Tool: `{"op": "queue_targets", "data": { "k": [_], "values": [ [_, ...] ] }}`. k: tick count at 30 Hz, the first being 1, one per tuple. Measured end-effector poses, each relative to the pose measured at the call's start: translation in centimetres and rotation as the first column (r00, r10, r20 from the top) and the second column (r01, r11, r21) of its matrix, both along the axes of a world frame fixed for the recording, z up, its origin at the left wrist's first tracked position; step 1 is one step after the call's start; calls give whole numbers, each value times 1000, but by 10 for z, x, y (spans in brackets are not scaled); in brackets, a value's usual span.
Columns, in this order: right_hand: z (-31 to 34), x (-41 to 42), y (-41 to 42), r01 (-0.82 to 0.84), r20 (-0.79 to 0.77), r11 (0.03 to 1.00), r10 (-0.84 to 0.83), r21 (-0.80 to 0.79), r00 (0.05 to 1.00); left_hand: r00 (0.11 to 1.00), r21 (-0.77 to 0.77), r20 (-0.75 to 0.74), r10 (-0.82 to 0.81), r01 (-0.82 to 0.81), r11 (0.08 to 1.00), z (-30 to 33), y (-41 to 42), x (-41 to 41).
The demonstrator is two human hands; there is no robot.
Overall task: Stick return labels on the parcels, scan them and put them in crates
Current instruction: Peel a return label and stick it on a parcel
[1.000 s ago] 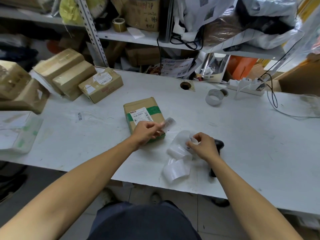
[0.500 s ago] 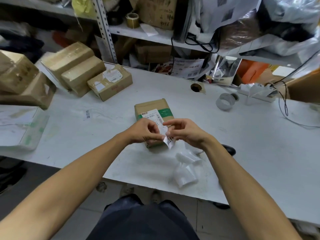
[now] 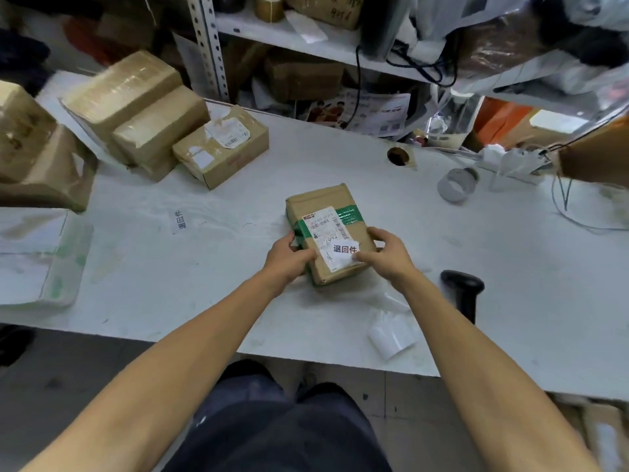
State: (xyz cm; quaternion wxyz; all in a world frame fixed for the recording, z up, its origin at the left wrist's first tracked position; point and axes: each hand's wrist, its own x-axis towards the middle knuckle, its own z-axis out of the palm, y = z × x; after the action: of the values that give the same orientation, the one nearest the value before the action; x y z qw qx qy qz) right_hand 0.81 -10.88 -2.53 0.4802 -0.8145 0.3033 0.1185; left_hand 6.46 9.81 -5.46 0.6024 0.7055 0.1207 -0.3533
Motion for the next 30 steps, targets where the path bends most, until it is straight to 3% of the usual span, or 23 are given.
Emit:
{"op": "queue_targets", "data": {
  "k": [8, 12, 17, 25, 30],
  "values": [
    [57, -39, -27, 209, 208, 978, -201, -17, 957, 976, -207, 188, -108, 147, 967, 68, -47, 11],
    [95, -103, -76, 330, 320, 943, -323, 35, 890, 918, -221, 266, -294, 355, 909, 103, -110, -9],
    [115, -210, -139, 471, 353, 879, -467, 81, 811, 859, -255, 291, -420, 493, 832, 121, -204, -78],
    [93, -401, -225, 714, 353, 685, -711, 147, 609, 707, -249, 275, -652, 707, 662, 113, -348, -235],
    [65, -512, -235, 849, 299, 492, -853, 192, 427, 517, -195, 247, -819, 855, 481, 99, -411, -333]
  ]
}}
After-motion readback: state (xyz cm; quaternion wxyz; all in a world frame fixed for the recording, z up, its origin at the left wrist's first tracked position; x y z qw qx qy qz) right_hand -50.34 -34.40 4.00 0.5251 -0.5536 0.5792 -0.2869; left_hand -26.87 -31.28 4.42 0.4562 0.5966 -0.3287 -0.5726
